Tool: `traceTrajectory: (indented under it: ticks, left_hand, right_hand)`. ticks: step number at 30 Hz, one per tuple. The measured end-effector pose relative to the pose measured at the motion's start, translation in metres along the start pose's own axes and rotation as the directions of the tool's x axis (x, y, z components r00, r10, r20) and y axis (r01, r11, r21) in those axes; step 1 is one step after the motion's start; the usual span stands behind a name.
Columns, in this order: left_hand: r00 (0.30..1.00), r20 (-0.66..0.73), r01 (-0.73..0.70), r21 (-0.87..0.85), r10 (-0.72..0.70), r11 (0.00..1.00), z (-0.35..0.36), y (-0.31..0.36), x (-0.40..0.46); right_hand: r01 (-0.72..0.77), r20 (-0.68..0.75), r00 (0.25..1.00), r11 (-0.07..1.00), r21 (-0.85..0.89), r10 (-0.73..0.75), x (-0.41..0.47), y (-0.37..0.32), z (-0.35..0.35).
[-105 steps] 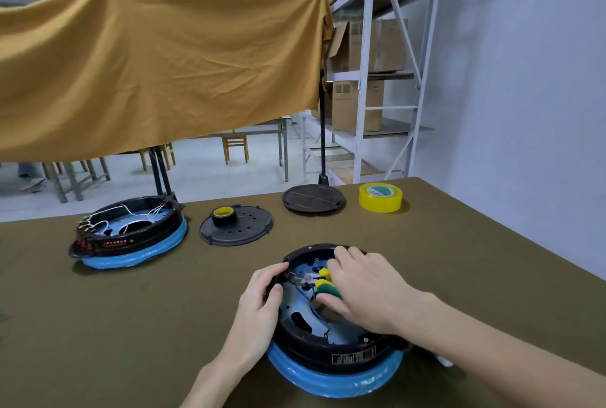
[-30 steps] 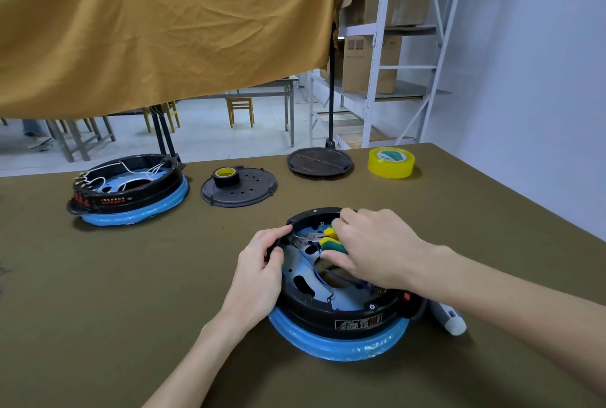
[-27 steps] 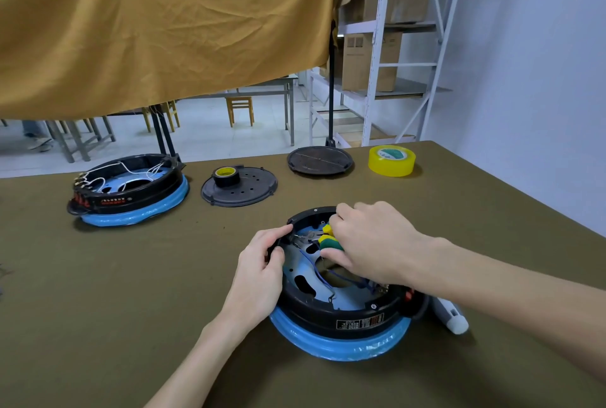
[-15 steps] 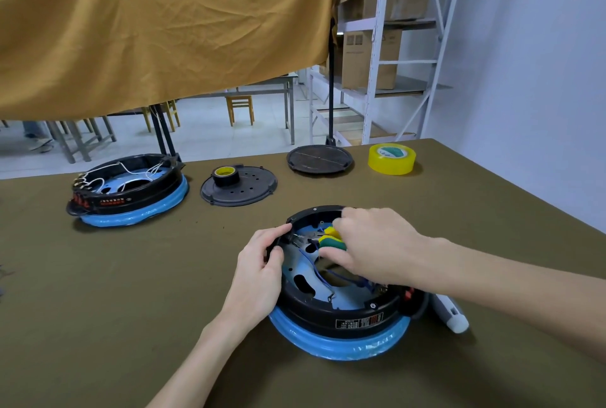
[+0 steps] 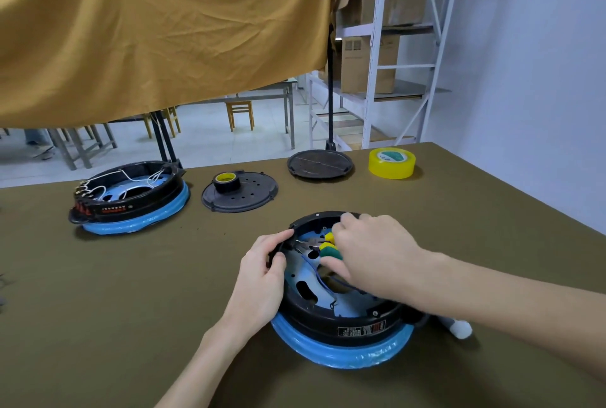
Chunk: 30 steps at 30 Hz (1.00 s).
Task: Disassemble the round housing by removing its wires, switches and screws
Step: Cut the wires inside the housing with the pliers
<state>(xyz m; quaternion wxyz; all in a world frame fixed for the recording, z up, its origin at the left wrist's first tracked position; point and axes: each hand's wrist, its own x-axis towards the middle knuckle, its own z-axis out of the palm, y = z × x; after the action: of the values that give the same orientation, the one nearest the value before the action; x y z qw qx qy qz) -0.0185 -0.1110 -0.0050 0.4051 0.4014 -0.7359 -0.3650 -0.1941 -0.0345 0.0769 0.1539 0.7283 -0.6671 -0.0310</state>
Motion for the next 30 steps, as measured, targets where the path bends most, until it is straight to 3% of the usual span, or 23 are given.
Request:
traceTrajectory:
  ticks: [2,5,11,17,22,26,30]
  left_hand:
    - [1.000,0.001,-0.003,0.009,0.003,1.000,0.000,0.000,0.001]
    - [1.000,-0.003,-0.002,0.014,0.002,1.000,0.000,0.000,0.000]
    - [1.000,0.000,0.003,-0.018,-0.003,1.000,0.000,-0.002,0.002]
    - [1.000,-0.023,0.005,-0.058,-0.007,0.998,0.003,-0.002,0.001]
    - [1.000,-0.018,0.003,-0.082,-0.005,0.997,0.005,-0.007,0.001]
    - [1.000,-0.011,-0.001,-0.089,0.000,0.996,0.005,-0.010,0.002]
    - [1.000,0.009,-0.008,-0.079,0.009,0.997,0.002,-0.014,0.004]
  right_hand:
    - [0.040,-0.024,0.999,0.995,-0.093,-0.042,0.011,-0.005,-0.009]
    - [0.063,0.094,0.994,0.995,-0.082,-0.055,0.025,-0.001,-0.031]
    - [-0.044,0.016,0.999,0.996,0.078,0.043,-0.021,0.003,0.016]
    - [0.004,-0.296,0.955,1.000,0.027,0.004,-0.010,0.027,-0.007]
    - [-0.032,-0.179,0.983,0.998,0.056,0.041,-0.012,0.029,0.011]
    - [-0.092,-0.173,0.974,0.956,0.279,0.144,-0.008,0.036,0.024]
    - [-0.200,-0.146,0.928,0.791,0.578,0.341,0.001,0.058,0.025]
